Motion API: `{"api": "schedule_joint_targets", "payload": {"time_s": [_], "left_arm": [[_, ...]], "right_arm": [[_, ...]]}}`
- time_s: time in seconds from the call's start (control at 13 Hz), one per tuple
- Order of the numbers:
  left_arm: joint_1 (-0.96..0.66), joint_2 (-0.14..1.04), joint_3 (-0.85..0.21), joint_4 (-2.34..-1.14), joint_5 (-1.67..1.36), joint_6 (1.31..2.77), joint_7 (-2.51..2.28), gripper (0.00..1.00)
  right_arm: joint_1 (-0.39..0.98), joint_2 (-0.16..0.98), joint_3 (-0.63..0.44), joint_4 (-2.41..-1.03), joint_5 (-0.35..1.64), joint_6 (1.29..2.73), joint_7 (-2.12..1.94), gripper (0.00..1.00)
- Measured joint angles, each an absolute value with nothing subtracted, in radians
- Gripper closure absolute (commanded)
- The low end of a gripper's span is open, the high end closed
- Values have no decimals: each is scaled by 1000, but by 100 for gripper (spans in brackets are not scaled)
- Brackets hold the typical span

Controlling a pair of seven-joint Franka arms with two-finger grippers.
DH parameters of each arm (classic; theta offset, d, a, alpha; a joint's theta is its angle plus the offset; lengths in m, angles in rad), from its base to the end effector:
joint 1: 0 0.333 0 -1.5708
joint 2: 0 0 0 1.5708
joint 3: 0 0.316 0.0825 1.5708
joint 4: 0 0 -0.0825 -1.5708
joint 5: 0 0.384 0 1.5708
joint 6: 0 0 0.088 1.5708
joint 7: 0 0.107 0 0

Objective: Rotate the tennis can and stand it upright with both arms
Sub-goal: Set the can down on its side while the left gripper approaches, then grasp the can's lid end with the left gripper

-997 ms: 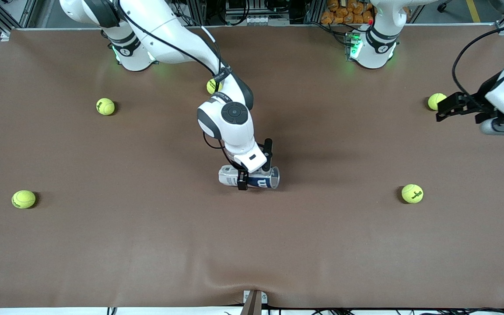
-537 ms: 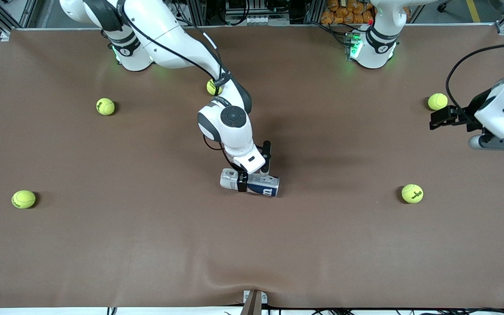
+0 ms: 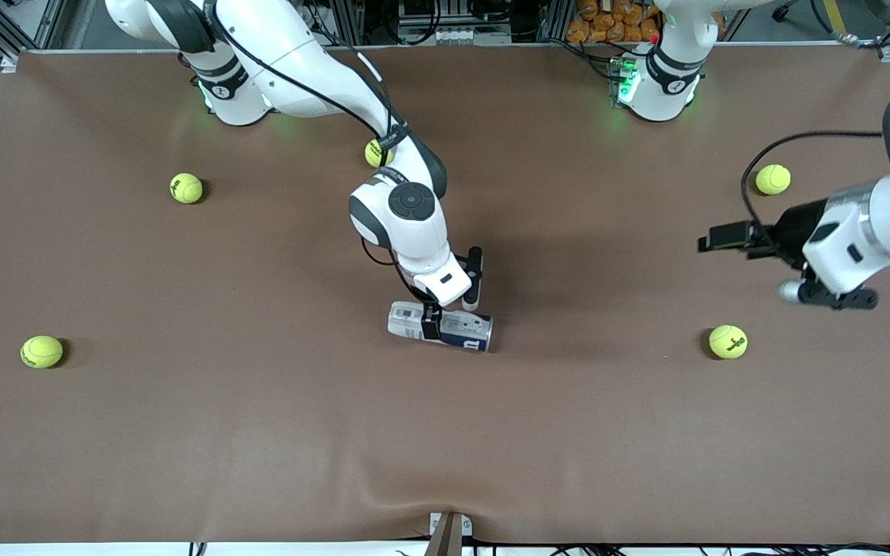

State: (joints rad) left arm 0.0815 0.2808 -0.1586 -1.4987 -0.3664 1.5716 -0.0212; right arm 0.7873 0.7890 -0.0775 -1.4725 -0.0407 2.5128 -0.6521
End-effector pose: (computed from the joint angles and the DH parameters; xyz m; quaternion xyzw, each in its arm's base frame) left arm 0.6208 -0.0751 0.5026 0.9740 -0.0077 -0.1100 0.1977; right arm 0.5556 0.4931 0.2355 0.7512 0.6467 0.1271 0.0361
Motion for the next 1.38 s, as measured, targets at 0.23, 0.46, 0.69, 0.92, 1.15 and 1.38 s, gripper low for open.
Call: {"api": "schedule_joint_targets", "payload": {"time_s": [0.23, 0.46, 0.69, 0.92, 1.15, 1.38], "left_arm": [[76, 385, -163, -1486, -480, 1660, -18, 0], [70, 481, -164, -1484, -617, 1722, 73, 0], [72, 606, -163, -1483, -793, 1789, 208, 0], [18, 683, -171, -1475, -897, 1872, 235, 0], [-83, 711, -172, -1472, -960, 1949, 238, 0], [-119, 767, -171, -1472, -1055, 1992, 326, 0]], "right_arm": [[771, 729, -80, -1468, 144, 2394, -647, 0], [697, 641, -87, -1463, 177, 2201, -495, 0], [552, 555, -96, -1462, 177, 2029, -339, 0], [392, 508, -121, -1463, 177, 1911, -298, 0], [246, 464, -138, -1461, 177, 1776, -303, 0], [187, 395, -207, -1460, 172, 1692, -355, 0]]}}
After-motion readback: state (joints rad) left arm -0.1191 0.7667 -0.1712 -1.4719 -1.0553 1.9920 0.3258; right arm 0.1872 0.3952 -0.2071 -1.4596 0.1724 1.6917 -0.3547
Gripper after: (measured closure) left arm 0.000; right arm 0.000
